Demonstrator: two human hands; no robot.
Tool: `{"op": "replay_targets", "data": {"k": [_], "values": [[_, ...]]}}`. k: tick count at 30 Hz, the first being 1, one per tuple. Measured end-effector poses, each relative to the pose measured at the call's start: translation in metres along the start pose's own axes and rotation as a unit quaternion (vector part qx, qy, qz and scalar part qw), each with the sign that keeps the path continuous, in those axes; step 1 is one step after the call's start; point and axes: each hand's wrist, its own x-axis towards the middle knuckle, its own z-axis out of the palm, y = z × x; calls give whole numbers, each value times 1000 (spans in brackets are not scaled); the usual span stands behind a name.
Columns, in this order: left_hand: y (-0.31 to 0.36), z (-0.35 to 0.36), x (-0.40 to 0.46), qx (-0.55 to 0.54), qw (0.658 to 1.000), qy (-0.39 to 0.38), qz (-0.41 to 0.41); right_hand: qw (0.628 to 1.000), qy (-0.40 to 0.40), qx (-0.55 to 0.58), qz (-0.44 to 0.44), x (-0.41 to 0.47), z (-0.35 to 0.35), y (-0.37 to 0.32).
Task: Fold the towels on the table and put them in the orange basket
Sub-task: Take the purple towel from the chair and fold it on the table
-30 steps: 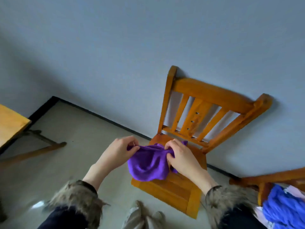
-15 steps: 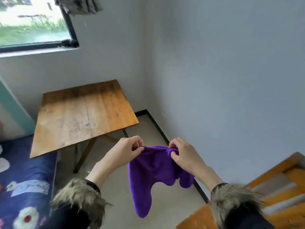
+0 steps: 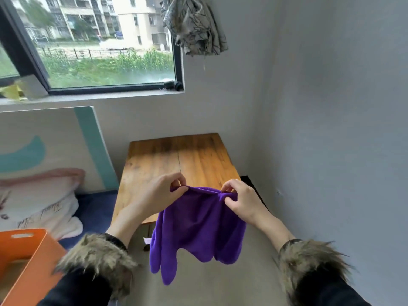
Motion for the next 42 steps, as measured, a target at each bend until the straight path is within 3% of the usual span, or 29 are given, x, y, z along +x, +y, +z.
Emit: {"op": "replay_targets", "data": {"k": [11, 14, 17, 23, 32, 42], "values": [[-96, -26, 112, 33, 996, 68, -37, 995, -95, -6, -30, 170, 34, 17], [-108, -30, 149, 24, 996, 69, -46, 991, -114, -53, -38, 214, 36, 22], [-116, -33, 182, 6, 996, 74, -45, 989, -67, -113, -70, 257, 38, 23], [-154, -38, 222, -15, 996, 48, -77, 993, -19, -71, -91, 320, 50, 35], [-244, -50, 272, -8, 992, -17, -124, 998, 47, 47, -17, 405, 69, 37], [-321, -70, 297, -10, 977, 33, -211, 982, 163, 79, 58, 458, 83, 53]]}}
